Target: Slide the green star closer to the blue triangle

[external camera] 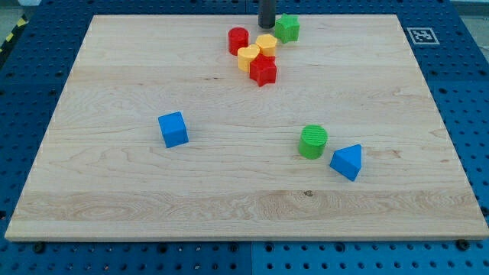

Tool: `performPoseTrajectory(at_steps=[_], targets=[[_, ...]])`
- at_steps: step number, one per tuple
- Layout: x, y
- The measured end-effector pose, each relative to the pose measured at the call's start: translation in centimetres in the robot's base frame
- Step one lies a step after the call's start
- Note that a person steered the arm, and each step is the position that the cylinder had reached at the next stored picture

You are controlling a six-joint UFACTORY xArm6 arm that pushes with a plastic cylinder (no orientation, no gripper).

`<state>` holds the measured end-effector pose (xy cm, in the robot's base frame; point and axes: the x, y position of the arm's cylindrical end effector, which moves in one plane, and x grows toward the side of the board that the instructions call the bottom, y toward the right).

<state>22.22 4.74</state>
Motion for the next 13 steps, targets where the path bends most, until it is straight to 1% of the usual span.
performPoseTrajectory(at_steps=[2, 3, 4, 5, 6, 8, 11, 12, 13], targets=[[3.7, 3.5], [4.4, 4.6], [3.7, 5.0], [2.1, 5.9], [2.1, 6.0], [2.8, 9.1], [3.1, 11.8], [4.7, 11.9], [7.5, 12.0]])
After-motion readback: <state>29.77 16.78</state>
